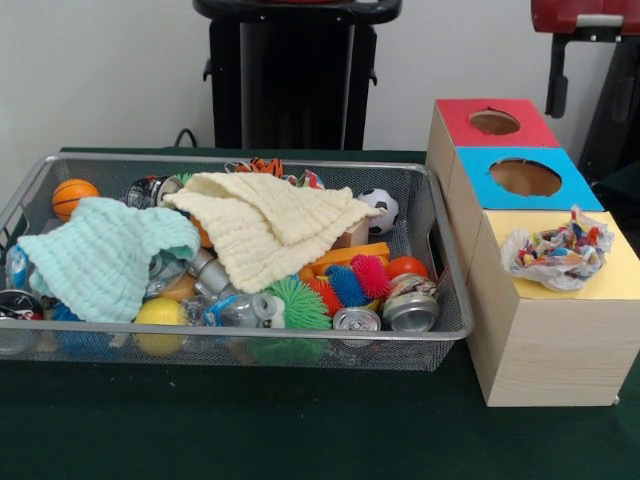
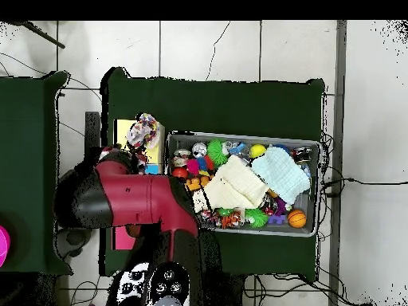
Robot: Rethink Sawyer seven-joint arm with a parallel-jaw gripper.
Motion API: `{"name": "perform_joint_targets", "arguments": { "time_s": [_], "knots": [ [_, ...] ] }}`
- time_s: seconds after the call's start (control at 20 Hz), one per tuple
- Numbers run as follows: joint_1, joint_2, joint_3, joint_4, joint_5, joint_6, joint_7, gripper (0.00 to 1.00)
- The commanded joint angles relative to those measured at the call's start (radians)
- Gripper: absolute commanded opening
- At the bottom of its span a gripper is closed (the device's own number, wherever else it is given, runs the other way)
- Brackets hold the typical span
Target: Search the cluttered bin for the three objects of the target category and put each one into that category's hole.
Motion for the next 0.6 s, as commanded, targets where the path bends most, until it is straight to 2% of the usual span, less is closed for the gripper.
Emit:
{"name": "perform_joint_targets", "arguments": {
  "time_s": [0.05, 0.2, 0.4, 0.6],
  "knots": [
    [-0.094, -0.032, 0.086, 0.032, 0.034, 0.188, 0.033, 1.00],
    [-0.107, -0.039, 0.074, -0.004, 0.032, 0.217, 0.041, 1.00],
    [-0.156, -0.056, 0.091, 0.002, 0.040, 0.216, 0.025, 1.00],
    [-0.176, -0.029, 0.086, -0.071, 0.029, 0.256, 0.038, 1.00]
  ]
}}
